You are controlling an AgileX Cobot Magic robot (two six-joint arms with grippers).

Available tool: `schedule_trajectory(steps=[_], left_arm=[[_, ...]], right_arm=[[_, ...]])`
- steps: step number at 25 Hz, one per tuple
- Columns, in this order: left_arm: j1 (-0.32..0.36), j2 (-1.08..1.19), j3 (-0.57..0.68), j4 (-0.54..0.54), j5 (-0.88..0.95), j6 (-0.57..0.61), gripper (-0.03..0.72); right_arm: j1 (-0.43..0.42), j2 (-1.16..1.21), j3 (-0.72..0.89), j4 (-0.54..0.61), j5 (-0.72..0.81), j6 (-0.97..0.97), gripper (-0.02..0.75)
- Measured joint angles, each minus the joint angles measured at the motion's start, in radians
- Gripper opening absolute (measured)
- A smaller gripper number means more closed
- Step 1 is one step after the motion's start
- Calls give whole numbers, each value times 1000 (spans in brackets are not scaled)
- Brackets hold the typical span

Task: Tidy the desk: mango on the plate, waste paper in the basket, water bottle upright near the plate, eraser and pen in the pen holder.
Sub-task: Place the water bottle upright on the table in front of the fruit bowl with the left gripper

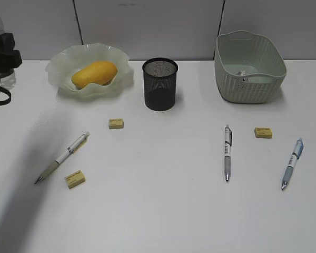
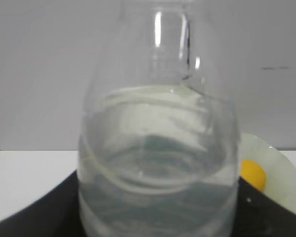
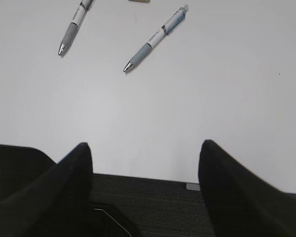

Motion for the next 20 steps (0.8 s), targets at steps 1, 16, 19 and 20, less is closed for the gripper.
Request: schedule_trajectory(steps=[1, 16, 19, 20], left_arm=[[0, 26, 0, 5, -24, -11, 489], [0, 401, -2, 123, -361, -191, 489], [0, 474, -23, 124, -359, -200, 489], [0, 491, -39, 124, -358, -200, 489]], right_arm=[[0, 0, 0, 0, 0, 0, 531], [0, 0, 0, 0, 0, 0, 531], [0, 0, 0, 0, 0, 0, 531], [0, 0, 0, 0, 0, 0, 531]])
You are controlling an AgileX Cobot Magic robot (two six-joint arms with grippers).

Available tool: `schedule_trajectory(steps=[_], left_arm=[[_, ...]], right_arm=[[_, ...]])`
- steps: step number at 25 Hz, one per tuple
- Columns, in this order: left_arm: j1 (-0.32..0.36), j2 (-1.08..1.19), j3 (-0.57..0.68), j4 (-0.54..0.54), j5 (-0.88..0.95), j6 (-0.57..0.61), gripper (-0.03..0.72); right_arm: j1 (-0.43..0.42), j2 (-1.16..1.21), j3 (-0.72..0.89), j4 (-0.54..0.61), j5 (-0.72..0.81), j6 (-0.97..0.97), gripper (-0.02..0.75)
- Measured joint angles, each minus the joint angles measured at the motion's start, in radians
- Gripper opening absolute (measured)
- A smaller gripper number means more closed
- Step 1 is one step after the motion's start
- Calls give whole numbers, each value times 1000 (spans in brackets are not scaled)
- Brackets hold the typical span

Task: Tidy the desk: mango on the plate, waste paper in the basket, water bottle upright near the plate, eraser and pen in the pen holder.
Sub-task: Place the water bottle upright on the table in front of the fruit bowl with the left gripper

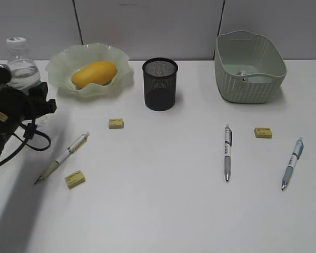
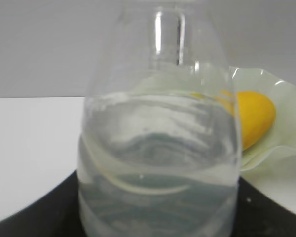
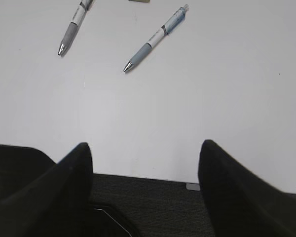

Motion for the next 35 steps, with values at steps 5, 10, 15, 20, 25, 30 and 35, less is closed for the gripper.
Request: schedule_trajectory(steps=[5, 10, 15, 20, 25, 30, 35], left_arm=[[0, 78, -90, 7, -3, -5, 489], [0, 144, -156, 10, -6, -5, 489], [0, 190, -171, 11, -24, -6, 489], [1, 215, -174, 34, -70, -13, 496], [1, 222, -177, 36, -80, -36, 524], [1, 223, -177, 35, -80, -42, 559], [1, 227, -170, 34, -62, -47, 617]], right_arm=[[0, 0, 0, 0, 0, 0, 531], [0, 0, 0, 0, 0, 0, 531], [0, 0, 0, 0, 0, 0, 531], [0, 0, 0, 0, 0, 0, 531], [0, 0, 0, 0, 0, 0, 531], [0, 0, 0, 0, 0, 0, 531], [0, 0, 0, 0, 0, 0, 531]])
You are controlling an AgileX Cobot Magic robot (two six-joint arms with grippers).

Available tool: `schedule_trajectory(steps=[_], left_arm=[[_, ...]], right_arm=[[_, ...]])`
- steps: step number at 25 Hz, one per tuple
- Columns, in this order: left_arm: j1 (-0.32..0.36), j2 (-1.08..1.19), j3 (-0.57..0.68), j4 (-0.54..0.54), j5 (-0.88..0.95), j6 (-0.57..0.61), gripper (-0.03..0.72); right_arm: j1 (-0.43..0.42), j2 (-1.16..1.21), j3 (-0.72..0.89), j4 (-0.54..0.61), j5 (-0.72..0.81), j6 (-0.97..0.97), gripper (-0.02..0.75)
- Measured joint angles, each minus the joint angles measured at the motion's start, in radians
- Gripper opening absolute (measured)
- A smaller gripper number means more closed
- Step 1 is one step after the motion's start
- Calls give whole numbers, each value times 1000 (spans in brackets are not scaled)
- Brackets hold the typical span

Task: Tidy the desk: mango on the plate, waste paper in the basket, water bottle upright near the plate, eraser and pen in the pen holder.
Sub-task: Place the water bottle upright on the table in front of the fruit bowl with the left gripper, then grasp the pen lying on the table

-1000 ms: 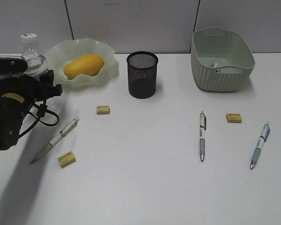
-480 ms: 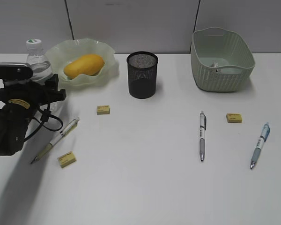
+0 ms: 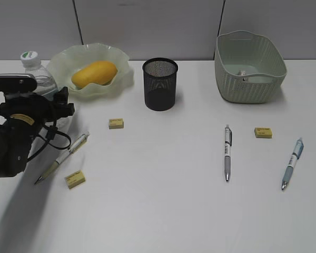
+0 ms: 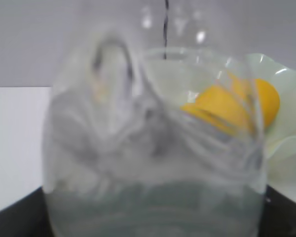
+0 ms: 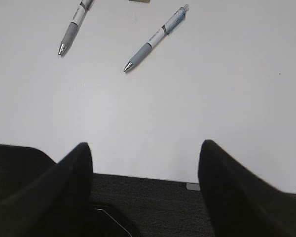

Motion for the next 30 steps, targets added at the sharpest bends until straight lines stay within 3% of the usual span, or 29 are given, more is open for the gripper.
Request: schedule_trajectory(steps=[9, 19, 26, 30], left_arm=[[0, -4, 54, 12, 5, -1, 627], [0, -89, 214, 21, 6, -1, 652], [-1, -230, 329, 60, 15, -1, 652], [-1, -386, 346, 128, 149, -1, 652]], right_arm=[[0, 0, 0, 0, 0, 0, 531], [0, 0, 0, 0, 0, 0, 531], [0, 0, 0, 0, 0, 0, 531], [0, 0, 0, 0, 0, 0, 531]])
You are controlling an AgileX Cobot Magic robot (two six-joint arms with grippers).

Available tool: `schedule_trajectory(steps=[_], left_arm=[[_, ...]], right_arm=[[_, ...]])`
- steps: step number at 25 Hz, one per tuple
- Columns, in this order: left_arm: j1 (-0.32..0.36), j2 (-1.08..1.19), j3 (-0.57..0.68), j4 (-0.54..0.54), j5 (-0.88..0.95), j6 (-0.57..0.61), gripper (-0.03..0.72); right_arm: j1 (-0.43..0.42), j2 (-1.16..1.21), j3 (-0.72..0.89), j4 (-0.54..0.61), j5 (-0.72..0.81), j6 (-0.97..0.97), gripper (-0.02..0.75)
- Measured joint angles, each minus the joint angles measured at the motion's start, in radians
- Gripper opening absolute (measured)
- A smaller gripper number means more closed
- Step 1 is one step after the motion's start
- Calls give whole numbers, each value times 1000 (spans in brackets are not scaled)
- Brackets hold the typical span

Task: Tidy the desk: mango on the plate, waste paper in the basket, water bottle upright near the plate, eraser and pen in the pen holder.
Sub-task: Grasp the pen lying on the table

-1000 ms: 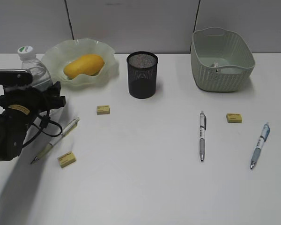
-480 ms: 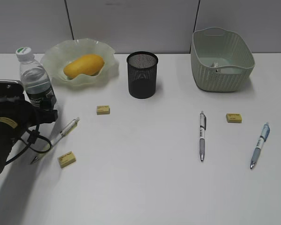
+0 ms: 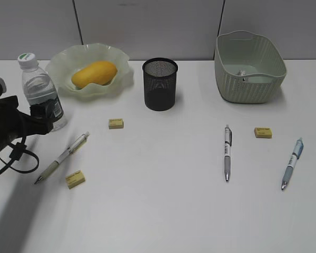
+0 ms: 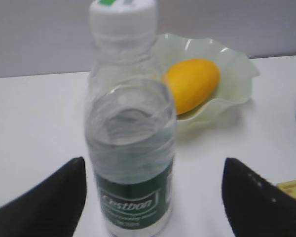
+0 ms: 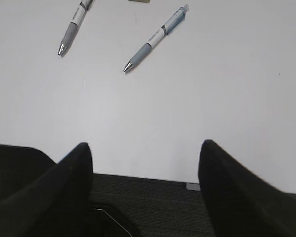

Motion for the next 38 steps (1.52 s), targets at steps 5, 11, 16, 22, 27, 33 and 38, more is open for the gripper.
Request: schedule_trajectory(steps=[5, 11, 16, 22, 27, 33, 38], left_arm=[[-1, -220, 1, 59, 306, -2, 646], [-1, -440, -80, 59, 888, -11, 606], [-1, -564, -183, 73, 1242, -11, 594], [-1, -626, -327, 73, 1712, -11, 591], [-1, -670, -423, 73, 2000, -12, 578], [-1, -784, -425, 128, 2151, -18, 556], [-1, -967, -353, 148, 2156, -18, 554]], right_arm=[[0, 0, 0, 0, 0, 0, 531], [0, 0, 0, 0, 0, 0, 531], [0, 0, 0, 0, 0, 0, 531], [0, 0, 0, 0, 0, 0, 531], [0, 0, 0, 0, 0, 0, 531], [0, 0, 0, 0, 0, 0, 531], [0, 0, 0, 0, 0, 0, 531]])
